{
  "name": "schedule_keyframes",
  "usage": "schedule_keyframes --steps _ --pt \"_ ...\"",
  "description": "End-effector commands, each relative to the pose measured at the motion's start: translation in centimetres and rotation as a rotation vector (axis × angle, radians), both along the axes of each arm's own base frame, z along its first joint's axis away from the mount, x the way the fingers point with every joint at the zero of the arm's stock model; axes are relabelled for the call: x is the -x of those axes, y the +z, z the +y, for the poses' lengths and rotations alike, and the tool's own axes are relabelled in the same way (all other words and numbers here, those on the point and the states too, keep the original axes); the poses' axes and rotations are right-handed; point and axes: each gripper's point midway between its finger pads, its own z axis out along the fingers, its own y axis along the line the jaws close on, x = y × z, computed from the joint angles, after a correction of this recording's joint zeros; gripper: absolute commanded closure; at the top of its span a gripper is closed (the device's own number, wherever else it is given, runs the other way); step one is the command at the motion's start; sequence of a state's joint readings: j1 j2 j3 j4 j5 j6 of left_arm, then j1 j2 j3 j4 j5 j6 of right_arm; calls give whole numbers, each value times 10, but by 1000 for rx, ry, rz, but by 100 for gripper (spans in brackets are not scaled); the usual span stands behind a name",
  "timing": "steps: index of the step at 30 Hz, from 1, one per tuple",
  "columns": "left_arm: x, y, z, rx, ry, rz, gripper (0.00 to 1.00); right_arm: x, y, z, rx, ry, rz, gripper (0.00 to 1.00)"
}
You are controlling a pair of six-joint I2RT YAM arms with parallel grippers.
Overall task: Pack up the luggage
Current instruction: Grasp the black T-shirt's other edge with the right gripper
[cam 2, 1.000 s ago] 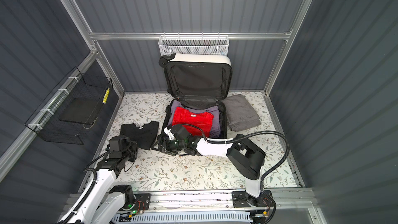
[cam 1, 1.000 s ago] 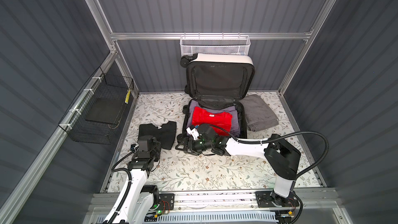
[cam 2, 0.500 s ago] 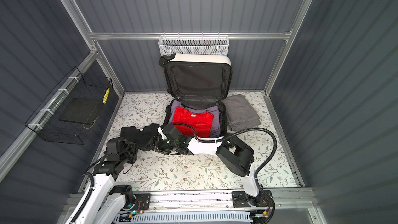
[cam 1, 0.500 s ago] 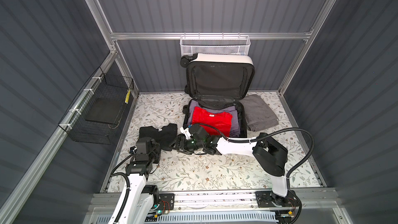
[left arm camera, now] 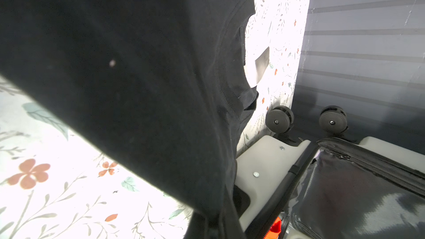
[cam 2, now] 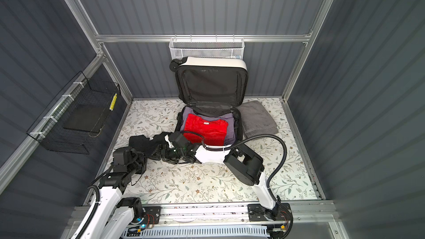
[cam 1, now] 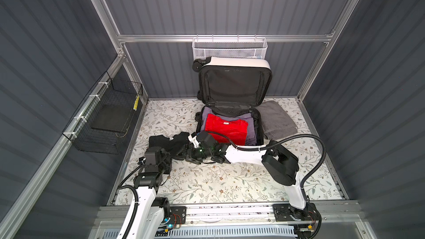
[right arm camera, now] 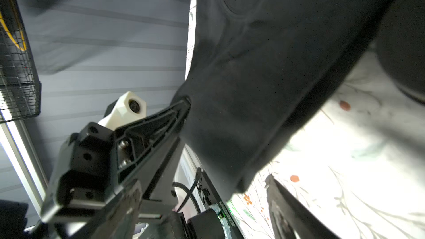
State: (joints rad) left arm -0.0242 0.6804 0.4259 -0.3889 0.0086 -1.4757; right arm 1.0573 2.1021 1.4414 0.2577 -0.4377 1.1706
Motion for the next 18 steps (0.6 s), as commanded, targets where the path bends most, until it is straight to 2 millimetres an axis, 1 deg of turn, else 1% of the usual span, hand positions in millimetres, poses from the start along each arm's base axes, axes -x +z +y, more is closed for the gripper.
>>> schedule_keyframes --steps 1,5,10,15,18 --pt "-8 21 -3 27 -1 -63 100 -4 -1 5 9 -7 -2 15" --pt "-8 23 -2 26 1 -70 100 -7 -9 5 25 -19 2 14" --pt "-8 21 -2 26 2 -71 100 -14 -24 -1 50 -36 15 15" --pt "-10 20 -2 30 3 -73 100 -10 -40 -10 74 -36 31 14" --pt "-11 19 -3 32 3 -72 100 -11 -42 -14 75 -43 31 14"
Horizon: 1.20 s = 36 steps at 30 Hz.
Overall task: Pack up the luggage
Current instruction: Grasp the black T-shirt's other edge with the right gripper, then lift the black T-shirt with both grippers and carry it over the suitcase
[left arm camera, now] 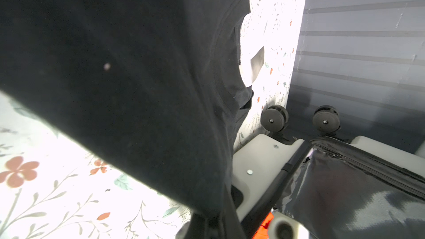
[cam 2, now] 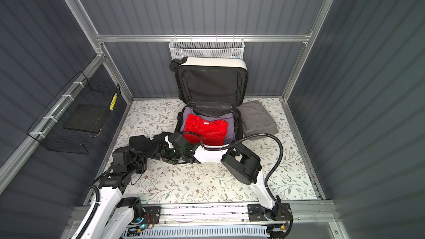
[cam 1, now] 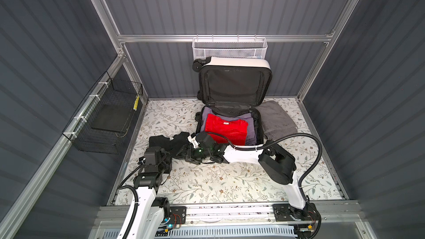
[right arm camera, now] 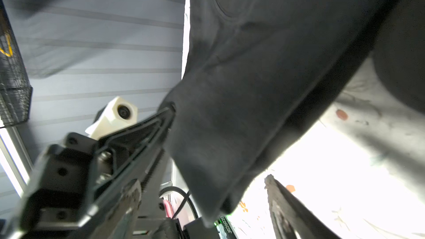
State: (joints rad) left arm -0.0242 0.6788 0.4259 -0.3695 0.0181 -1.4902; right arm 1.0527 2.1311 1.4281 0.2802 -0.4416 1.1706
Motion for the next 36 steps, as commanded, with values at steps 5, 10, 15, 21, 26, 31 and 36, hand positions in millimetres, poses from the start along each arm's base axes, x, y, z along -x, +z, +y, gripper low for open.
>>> schedule_keyframes --steps 5,10,15,21,26,31,36 --pt "-9 16 -2 24 -1 -60 100 -16 -20 -6 49 -39 19 13" --pt "-9 17 -3 26 -2 -64 100 -20 -21 0 50 -40 20 14" --pt "-8 16 -3 28 -4 -63 100 -27 -23 1 52 -50 20 18" --pt "-7 14 -4 37 -6 -60 100 -35 -21 0 43 -62 15 41" --pt "-6 15 -5 42 -5 -66 100 -37 -14 3 16 -47 12 76" --pt "-9 26 -4 31 -7 -100 100 -40 8 7 -35 -25 2 100" --pt "-20 59 0 -46 -37 -176 32 -49 37 9 -82 -8 -9 100"
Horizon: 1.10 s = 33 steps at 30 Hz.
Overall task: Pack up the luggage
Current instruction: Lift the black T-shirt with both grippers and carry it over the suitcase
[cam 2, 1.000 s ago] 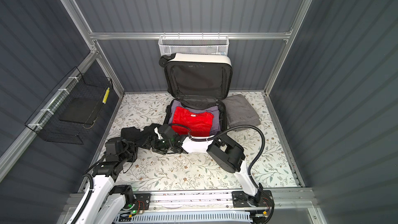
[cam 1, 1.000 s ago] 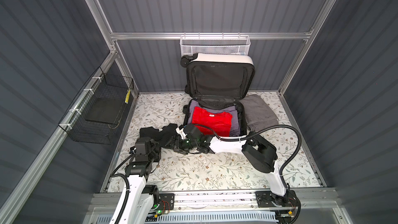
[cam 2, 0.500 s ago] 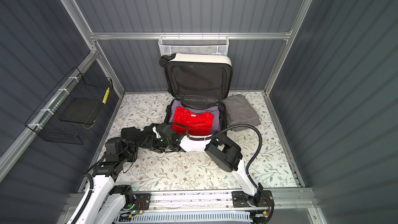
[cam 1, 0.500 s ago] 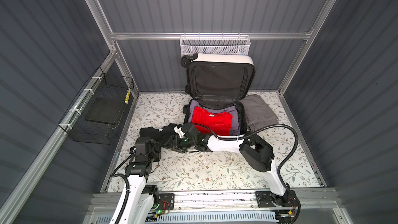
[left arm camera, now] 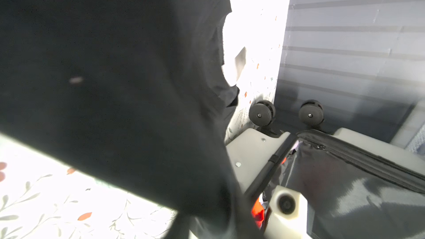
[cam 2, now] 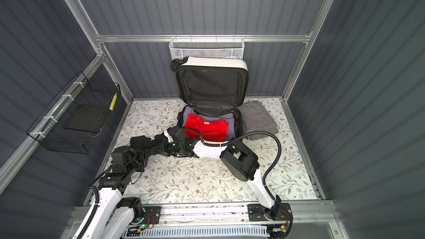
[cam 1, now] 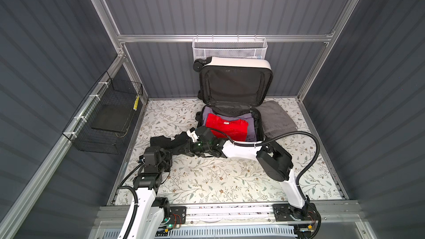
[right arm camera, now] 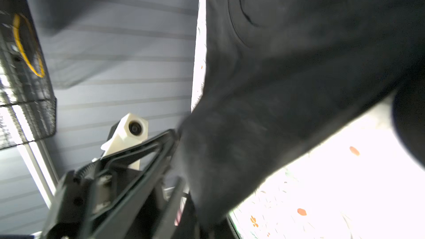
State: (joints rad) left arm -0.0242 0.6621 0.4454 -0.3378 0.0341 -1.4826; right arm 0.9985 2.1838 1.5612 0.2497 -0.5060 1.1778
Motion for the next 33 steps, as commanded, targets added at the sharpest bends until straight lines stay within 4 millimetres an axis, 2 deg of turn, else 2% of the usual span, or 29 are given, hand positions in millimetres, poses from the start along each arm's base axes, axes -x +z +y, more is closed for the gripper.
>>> schedule_keyframes --steps 1,3,5,12,15,19,24,31,33 --pt "-16 47 2 -64 -29 -124 22 -18 19 0 -32 -6 -18 100" --pt "-22 64 1 -100 -58 -143 7 -24 31 0 -48 -4 -25 100" --pt "-29 78 -2 -118 -91 -160 0 -30 42 -1 -65 -4 -30 100" --pt "-43 130 -5 -198 -149 -229 0 -52 88 -5 -132 9 -55 100" --pt "-44 141 -5 -220 -167 -212 0 -62 106 -9 -156 7 -66 100" --pt "-42 142 -4 -219 -162 -200 0 -72 131 -13 -189 9 -87 100" --pt "-45 134 -2 -209 -143 -188 0 -80 155 -21 -219 3 -112 100" --pt "-51 122 4 -164 -101 -163 0 -83 160 -28 -226 -7 -119 100" --pt "-52 113 5 -133 -86 -146 0 -83 161 -30 -229 -7 -123 100"
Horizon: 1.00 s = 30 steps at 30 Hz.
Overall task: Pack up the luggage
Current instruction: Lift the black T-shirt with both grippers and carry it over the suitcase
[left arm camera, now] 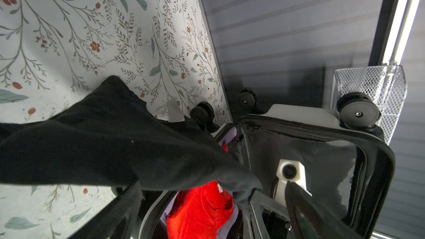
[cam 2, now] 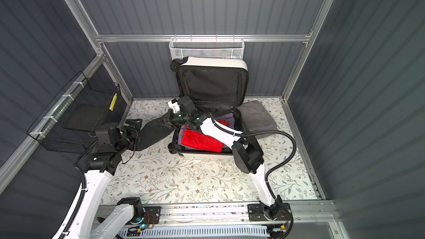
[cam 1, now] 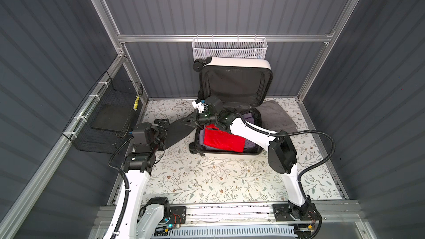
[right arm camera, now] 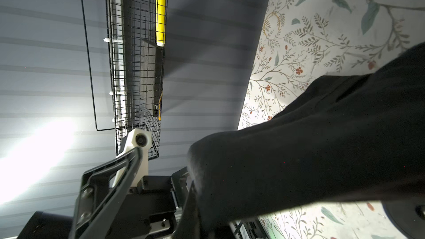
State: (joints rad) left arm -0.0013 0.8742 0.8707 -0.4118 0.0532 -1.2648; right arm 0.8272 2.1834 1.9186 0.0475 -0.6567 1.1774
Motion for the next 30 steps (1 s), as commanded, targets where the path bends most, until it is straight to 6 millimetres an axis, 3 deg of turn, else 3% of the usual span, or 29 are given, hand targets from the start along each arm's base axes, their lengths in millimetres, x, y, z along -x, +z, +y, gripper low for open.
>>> schedule_keyframes --steps 1,15,22,25,28,30 --pt "-2 -13 3 54 28 22 0 3 37 -6 -72 16 -77 100" --pt "16 -70 18 143 138 148 0 -2 43 -22 -86 0 -87 100" --pt "11 -83 23 155 150 171 3 0 44 -24 -88 2 -88 100" --pt "6 -79 24 153 151 150 16 0 42 -25 -87 3 -86 100" --pt "1 -72 24 146 140 129 43 1 44 -25 -91 8 -88 100" --pt "-3 -66 24 147 132 119 69 2 49 -26 -99 14 -94 100"
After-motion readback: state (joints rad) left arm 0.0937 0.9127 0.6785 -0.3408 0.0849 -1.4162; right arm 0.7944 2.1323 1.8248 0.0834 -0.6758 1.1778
